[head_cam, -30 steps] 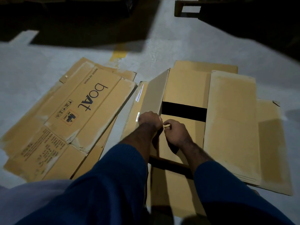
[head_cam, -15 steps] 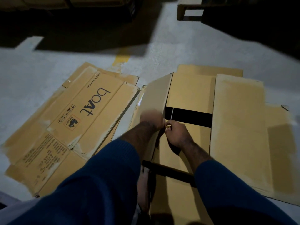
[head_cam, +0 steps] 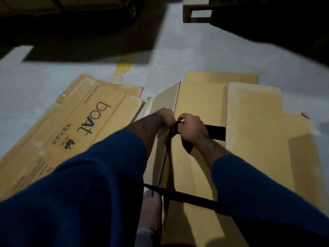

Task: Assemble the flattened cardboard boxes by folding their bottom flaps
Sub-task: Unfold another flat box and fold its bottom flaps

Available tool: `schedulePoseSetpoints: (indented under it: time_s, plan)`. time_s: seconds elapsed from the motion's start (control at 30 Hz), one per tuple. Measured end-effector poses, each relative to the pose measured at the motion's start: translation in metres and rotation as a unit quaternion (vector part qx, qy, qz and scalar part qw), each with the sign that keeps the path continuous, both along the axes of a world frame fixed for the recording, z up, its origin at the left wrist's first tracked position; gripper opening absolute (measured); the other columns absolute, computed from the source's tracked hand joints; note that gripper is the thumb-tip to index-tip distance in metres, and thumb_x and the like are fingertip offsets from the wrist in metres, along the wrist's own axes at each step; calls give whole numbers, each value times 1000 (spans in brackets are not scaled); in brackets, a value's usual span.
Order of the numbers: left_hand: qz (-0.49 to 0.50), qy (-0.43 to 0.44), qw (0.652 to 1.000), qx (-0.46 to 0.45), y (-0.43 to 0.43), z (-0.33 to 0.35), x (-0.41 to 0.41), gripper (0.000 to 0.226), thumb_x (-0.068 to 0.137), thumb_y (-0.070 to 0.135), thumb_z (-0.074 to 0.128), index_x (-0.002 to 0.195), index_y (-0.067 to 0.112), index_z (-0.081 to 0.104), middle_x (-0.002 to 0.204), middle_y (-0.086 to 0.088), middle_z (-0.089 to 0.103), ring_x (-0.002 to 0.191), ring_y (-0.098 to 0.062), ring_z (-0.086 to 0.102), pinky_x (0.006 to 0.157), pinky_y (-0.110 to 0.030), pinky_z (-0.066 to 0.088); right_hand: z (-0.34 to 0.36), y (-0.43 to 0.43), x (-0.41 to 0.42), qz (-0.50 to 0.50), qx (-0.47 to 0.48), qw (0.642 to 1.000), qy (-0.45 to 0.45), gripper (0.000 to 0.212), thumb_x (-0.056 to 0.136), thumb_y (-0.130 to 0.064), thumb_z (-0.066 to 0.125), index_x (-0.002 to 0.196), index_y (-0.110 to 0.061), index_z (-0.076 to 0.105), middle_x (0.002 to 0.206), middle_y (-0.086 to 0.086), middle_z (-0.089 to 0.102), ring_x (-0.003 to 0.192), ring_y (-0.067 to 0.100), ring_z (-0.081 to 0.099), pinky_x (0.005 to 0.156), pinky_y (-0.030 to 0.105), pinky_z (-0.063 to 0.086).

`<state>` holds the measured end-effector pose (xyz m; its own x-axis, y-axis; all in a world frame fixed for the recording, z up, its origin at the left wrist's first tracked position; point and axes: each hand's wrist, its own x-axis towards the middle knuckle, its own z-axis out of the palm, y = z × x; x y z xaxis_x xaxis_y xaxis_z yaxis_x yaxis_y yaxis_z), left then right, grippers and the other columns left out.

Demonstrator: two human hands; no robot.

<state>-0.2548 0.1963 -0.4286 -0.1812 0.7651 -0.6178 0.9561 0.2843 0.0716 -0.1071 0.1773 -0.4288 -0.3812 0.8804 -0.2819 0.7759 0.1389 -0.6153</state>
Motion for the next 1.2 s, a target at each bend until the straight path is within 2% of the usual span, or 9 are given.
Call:
schedulePoseSetpoints:
  time_s: [0.1,0.23,0.4,0.57,0.7,0.87,1.07,1.13,1.2]
  plan:
    - [17,-38,999,33,-2,-6,-2,31,98,21,55,70,9,50,71,-7,53,72,-24,54,66,-33,41,-5,19,2,1,7,1000,-18,36,94,-17,55,128,-24,67,121,9,68,100,30,67,78,36,58]
    - [30,-65,995,65,-3,-14,-4,34,96,21,58,64,13,50,67,-5,52,66,-22,53,61,-31,38,-16,34,2,1,13,1000,2,33,94,-16,54,123,-20,69,119,9,69,98,27,67,78,34,59]
    - [31,-208,977,-27,3,4,-37,26,97,26,66,76,10,67,63,-2,63,54,-17,56,50,-24,44,-19,55,-13,-38,-3,999,26,22,92,-18,58,105,-16,76,109,6,74,92,23,68,79,28,55]
    - [236,-401,878,109,3,9,-76,34,98,30,63,73,8,57,62,-12,55,48,-22,50,47,-29,41,-16,77,-40,11,-13,1000,-14,25,98,-28,60,101,-9,76,111,11,73,104,30,65,79,25,44]
    - [386,-439,776,234,3,-5,-79,36,100,35,60,81,5,57,69,-16,54,47,-18,42,46,-21,27,-17,93,-72,3,-2,997,-83,38,99,-40,58,111,-5,68,110,14,69,99,34,65,73,29,44]
    - [458,-471,700,280,9,-12,-74,41,102,37,57,80,3,59,63,-12,59,44,-20,50,44,-18,34,-19,107,-99,-60,2,985,-159,55,93,-57,61,120,-9,66,117,12,67,102,33,66,74,33,48]
    - [477,-488,673,286,11,-11,-68,40,103,43,54,87,6,60,72,-12,63,52,-19,53,54,-27,39,-25,113,-99,-104,-21,981,-159,24,85,-34,71,92,-11,72,89,7,72,71,26,64,64,29,52]
    - [491,-534,629,279,11,-6,-67,48,103,52,46,96,8,63,88,-12,70,70,-21,63,69,-32,47,-29,111,-95,-108,-9,983,-147,28,86,-37,70,97,-11,72,92,7,70,76,28,63,64,29,51]
    - [514,-634,511,269,12,-4,-70,65,101,66,35,126,12,62,126,-16,67,115,-30,63,101,-46,46,-31,108,-92,-98,-4,985,-141,36,90,-45,66,104,-13,71,104,10,72,84,30,64,67,29,47]
